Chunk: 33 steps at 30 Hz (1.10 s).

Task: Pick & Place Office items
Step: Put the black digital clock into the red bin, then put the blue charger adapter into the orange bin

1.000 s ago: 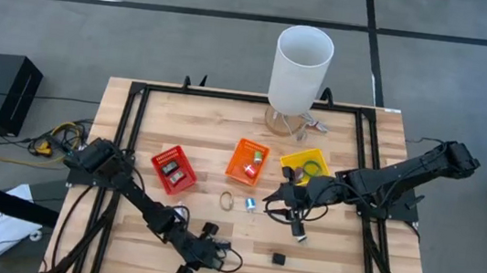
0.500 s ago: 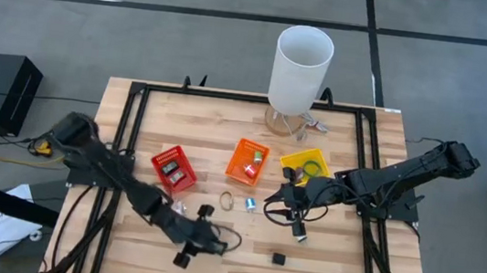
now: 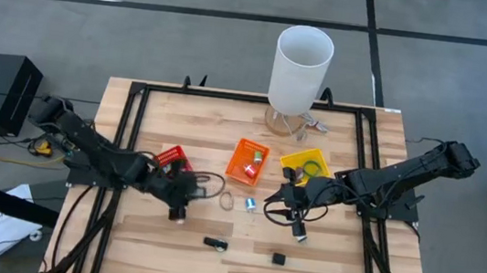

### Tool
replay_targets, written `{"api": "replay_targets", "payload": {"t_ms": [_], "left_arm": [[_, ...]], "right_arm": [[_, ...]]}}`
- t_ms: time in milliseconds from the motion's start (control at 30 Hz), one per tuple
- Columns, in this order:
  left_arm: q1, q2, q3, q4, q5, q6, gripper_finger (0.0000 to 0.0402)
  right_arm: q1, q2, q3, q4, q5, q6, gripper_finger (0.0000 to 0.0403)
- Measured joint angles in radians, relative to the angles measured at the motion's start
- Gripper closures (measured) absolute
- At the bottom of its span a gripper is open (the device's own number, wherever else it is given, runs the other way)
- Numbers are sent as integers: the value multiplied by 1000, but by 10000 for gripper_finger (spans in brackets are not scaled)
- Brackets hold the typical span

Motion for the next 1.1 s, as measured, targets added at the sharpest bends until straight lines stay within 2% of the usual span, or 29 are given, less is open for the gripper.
{"api": "replay_targets", "payload": {"t_ms": [200,367,533,800,900,1100], "left_arm": [[77,-74,-153,1,-4,-86,242],[85,-189,-157,15,-34,-104,251],[85,-285,-173,-22,-61,-109,237],[134,-298,-321,-40,-78,-183,249],[155,-298,-342,-25,-66,-210,235],[175,-298,-356,-23,-44,-208,179]], "right_arm": [[0,0,0,-3,0,0,271],[0,0,0,-3,0,8,271],[0,0,0,-3,0,8,271],[4,0,0,-3,0,8,271],[4,0,0,-3,0,8,271],[2,0,0,-3,0,8,271]]}}
